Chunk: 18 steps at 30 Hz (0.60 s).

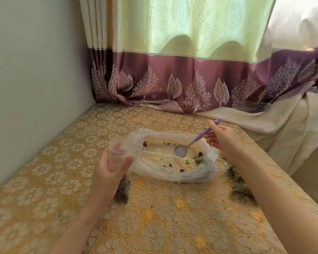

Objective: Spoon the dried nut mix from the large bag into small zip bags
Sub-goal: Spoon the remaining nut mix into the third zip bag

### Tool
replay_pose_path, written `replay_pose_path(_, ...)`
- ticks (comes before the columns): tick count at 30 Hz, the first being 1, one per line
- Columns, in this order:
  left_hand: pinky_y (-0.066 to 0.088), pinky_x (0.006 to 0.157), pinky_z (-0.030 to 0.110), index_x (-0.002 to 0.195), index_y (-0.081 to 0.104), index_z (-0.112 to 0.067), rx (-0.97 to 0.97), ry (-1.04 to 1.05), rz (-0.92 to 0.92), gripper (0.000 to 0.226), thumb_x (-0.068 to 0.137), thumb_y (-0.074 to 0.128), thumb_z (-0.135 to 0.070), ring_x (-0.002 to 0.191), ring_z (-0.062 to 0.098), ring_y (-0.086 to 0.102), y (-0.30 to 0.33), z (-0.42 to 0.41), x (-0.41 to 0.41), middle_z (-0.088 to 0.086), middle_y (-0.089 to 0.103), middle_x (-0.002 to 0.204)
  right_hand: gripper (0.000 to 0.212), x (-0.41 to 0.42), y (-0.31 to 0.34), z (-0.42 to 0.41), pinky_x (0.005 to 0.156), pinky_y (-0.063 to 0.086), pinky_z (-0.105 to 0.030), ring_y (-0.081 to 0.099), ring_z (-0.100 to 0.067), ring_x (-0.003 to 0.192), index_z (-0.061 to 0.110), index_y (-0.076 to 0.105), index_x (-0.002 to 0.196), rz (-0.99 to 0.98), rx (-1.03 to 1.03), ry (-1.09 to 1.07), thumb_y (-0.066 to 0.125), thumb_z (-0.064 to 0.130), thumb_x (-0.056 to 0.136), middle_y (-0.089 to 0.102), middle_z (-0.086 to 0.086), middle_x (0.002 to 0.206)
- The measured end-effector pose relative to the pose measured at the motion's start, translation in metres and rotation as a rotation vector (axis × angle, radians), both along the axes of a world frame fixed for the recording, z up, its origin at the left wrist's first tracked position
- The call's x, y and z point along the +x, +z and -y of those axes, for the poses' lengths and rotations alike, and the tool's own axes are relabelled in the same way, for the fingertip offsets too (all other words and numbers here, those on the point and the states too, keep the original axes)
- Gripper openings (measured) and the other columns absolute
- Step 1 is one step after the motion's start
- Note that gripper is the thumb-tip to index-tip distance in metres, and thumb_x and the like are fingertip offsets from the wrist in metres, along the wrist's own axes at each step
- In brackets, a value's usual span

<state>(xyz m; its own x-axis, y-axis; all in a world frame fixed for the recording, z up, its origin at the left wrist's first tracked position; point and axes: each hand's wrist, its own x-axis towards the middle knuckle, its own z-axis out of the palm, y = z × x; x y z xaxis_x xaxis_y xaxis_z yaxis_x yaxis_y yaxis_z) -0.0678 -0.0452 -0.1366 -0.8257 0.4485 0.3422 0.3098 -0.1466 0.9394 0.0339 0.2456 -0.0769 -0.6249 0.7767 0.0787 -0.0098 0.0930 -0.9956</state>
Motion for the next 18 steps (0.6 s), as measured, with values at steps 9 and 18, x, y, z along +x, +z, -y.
replay_pose_path(9,0.055,0.072,0.027,0.113,0.054,-0.043,0.015,0.011,-0.010,0.076,0.048,0.063,-0.083,0.090,0.008,0.068,0.001,-0.001,0.000,-0.015,0.068,0.104,0.041,-0.001,0.003,-0.020,0.033,0.030,-0.011,0.040,0.002,0.032,0.009,0.056,0.067,0.224,0.237,-0.021,0.039,0.023,0.101,0.056,0.005,0.040)
replay_pose_path(18,0.055,0.072,0.026,0.113,0.053,-0.041,0.023,-0.001,-0.014,0.077,0.049,0.064,-0.082,0.092,0.008,0.068,0.001,-0.001,0.000,-0.015,0.068,0.106,0.040,0.006,-0.001,-0.016,0.036,0.025,-0.019,0.038,-0.011,0.042,0.008,0.057,0.067,0.314,0.249,0.084,0.042,0.025,0.100,0.057,-0.013,0.064)
